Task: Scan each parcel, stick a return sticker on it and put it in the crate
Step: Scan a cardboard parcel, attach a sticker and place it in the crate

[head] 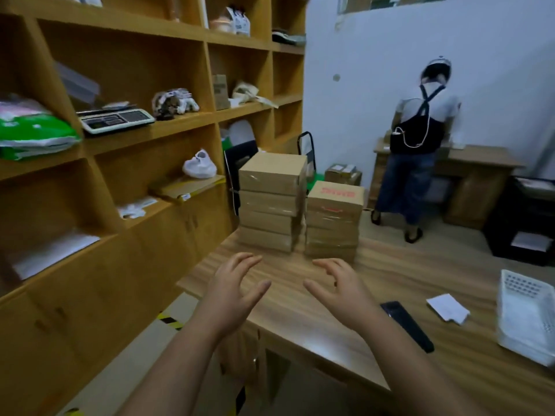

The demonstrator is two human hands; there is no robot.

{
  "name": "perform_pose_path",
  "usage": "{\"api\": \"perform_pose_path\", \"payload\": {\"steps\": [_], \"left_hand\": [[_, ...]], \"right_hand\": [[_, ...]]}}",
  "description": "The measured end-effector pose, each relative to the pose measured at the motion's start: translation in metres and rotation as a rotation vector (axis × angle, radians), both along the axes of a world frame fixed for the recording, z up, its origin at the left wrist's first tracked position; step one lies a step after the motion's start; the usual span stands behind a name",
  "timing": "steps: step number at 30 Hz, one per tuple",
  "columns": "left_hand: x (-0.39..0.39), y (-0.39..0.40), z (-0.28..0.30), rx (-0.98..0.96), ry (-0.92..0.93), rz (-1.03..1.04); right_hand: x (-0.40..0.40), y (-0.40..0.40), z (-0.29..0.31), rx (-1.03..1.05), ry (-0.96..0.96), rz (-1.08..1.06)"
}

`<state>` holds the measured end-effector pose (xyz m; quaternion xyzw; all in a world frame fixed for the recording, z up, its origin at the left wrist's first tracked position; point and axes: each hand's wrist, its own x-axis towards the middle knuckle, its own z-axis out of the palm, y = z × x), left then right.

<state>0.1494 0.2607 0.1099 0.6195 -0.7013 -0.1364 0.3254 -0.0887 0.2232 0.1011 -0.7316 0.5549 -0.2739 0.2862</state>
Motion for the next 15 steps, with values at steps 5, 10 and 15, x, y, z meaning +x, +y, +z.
{"api": "perform_pose_path", "payload": {"steps": [5, 10, 15], "left_hand": [[0.014, -0.088, -0.016, -0.021, -0.02, 0.003], [0.046, -0.201, -0.025, -0.062, -0.007, -0.037], [0.08, -0.32, -0.011, -0.071, 0.009, -0.07]], "right_hand": [[0.012, -0.075, -0.008, -0.024, 0.015, -0.032], [0.045, -0.172, -0.011, -0.042, 0.035, -0.083], [0.083, -0.275, 0.011, -0.062, 0.037, -0.155]]}}
